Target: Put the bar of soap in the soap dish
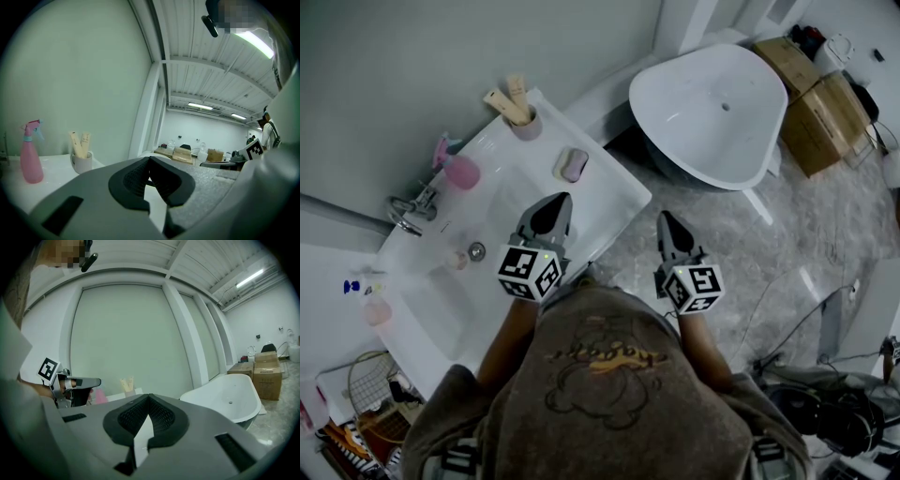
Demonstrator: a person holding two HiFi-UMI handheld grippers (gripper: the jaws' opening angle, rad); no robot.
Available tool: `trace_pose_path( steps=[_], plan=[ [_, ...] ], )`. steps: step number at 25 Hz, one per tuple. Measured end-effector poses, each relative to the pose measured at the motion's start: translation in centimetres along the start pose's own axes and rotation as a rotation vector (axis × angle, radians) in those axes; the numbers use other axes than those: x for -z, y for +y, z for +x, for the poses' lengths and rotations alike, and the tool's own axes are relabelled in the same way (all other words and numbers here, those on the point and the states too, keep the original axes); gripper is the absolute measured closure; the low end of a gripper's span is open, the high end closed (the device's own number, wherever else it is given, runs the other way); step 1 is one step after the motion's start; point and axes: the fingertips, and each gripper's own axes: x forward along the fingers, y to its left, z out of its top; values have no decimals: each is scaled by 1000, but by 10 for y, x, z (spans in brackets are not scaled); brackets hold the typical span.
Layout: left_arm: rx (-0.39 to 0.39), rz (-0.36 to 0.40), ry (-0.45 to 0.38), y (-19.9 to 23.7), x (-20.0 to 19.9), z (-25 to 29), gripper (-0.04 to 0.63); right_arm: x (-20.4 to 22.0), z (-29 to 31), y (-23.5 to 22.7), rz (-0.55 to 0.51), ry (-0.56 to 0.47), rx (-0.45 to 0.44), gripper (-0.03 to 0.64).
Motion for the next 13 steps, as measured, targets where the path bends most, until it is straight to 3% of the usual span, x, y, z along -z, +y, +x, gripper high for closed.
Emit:
trace_pose_path(
  steps=[13],
  plan=[
    [-6,3,0,4,-1,-1,591,-5,4,4,-5,-29,-23,617]
  ],
)
